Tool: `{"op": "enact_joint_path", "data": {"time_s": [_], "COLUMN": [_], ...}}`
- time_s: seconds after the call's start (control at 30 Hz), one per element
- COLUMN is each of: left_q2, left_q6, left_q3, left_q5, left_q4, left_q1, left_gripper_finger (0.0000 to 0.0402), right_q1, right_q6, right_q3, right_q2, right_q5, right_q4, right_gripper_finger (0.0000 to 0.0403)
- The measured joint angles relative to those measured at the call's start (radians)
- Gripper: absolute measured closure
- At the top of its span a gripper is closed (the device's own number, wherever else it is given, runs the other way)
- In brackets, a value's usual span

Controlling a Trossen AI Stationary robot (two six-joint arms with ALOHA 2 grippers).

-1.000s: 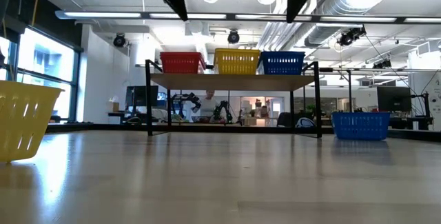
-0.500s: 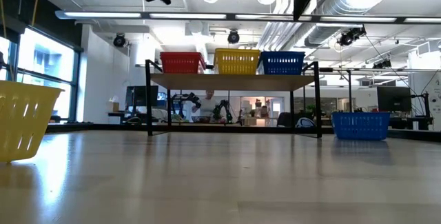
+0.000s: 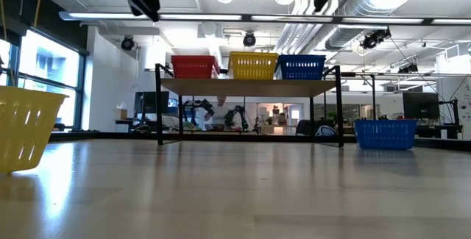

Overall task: Stack baskets on shelf by color
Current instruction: Stack the blue bin on top of the blue bins on the shelf

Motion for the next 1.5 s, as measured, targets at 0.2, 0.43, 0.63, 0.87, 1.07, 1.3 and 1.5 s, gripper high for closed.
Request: {"op": "enact_joint_path", "data": {"time_s": [0.2, 0.43, 0.63, 0.87, 1.07, 1.3, 1.5], "left_q2": [-0.017, -0.018, -0.018, -0.018, -0.018, -0.018, -0.018], "left_q6": [0.000, 0.049, 0.071, 0.075, 0.088, 0.121, 0.142], "left_q3": [-0.051, -0.051, -0.051, -0.051, -0.051, -0.051, -0.051], "left_q5": [0.000, 0.000, 0.000, 0.001, 0.000, 0.000, -0.002], "left_q4": [-0.010, 0.005, 0.005, -0.004, -0.003, -0.003, 0.003], "left_q1": [0.000, 0.000, 0.000, -0.017, -0.026, -0.025, -0.025], "left_gripper_finger": [0.0277, 0.0277, 0.0277, 0.0277, 0.0277, 0.0277, 0.0277], "right_q1": [0.032, 0.078, 0.168, 0.235, 0.245, 0.248, 0.214], "right_q6": [0.152, 0.325, 0.361, 0.417, 0.426, 0.473, 0.425], "right_q3": [0.000, 0.000, 0.000, 0.000, -0.159, -0.363, -0.526], "right_q2": [0.000, 0.000, 0.000, 0.000, -0.044, -0.138, -0.240], "right_q5": [-0.033, -0.054, 0.048, 0.115, 0.129, 0.116, 0.120], "right_q4": [0.000, 0.000, 0.000, 0.000, -0.002, -0.001, 0.011], "right_gripper_finger": [0.0329, 0.0329, 0.0329, 0.0329, 0.0329, 0.0329, 0.0329]}}
